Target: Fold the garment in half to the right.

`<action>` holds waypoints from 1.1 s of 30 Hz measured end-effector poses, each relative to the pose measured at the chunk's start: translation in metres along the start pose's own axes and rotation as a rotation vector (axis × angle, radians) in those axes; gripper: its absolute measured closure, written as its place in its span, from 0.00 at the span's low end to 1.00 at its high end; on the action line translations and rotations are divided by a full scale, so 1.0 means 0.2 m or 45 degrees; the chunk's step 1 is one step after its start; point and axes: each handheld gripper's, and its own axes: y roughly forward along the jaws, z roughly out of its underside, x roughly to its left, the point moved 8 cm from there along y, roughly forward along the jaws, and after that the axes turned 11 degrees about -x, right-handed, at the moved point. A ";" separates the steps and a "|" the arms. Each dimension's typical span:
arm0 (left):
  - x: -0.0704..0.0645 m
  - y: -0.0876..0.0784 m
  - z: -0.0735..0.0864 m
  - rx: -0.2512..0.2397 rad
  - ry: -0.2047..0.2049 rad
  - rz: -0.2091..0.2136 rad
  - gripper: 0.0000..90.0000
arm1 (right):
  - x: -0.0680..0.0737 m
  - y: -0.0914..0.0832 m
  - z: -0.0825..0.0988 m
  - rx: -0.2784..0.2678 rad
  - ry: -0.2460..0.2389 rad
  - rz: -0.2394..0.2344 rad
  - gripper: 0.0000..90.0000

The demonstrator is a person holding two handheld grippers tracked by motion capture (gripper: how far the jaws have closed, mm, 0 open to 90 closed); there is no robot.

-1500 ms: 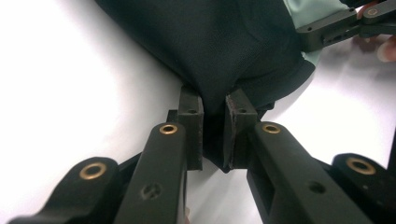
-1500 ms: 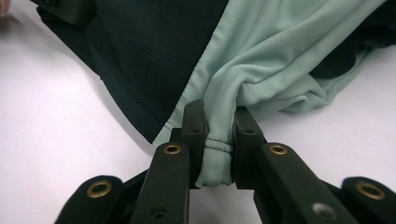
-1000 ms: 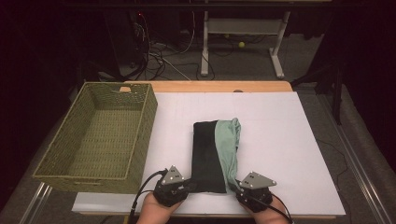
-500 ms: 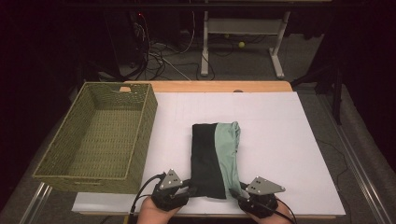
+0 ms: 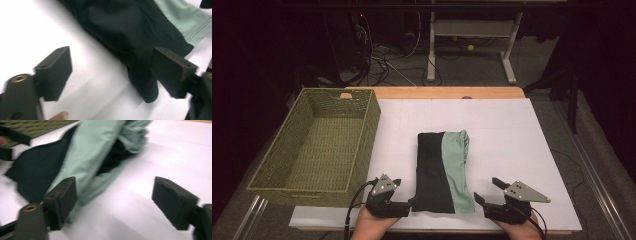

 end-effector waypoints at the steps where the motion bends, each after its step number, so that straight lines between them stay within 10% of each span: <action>1: 0.00 0.00 0.00 0.007 0.004 -0.001 0.13 | -0.02 -0.01 0.00 -0.005 0.006 0.016 0.16; 10: 0.01 0.01 0.01 0.056 -0.007 -0.024 0.00 | -0.15 -0.03 0.01 -0.022 0.038 0.154 0.00; 33: -0.03 0.08 0.05 0.164 0.087 -0.016 0.00 | -0.19 -0.05 0.02 -0.026 0.028 0.223 0.00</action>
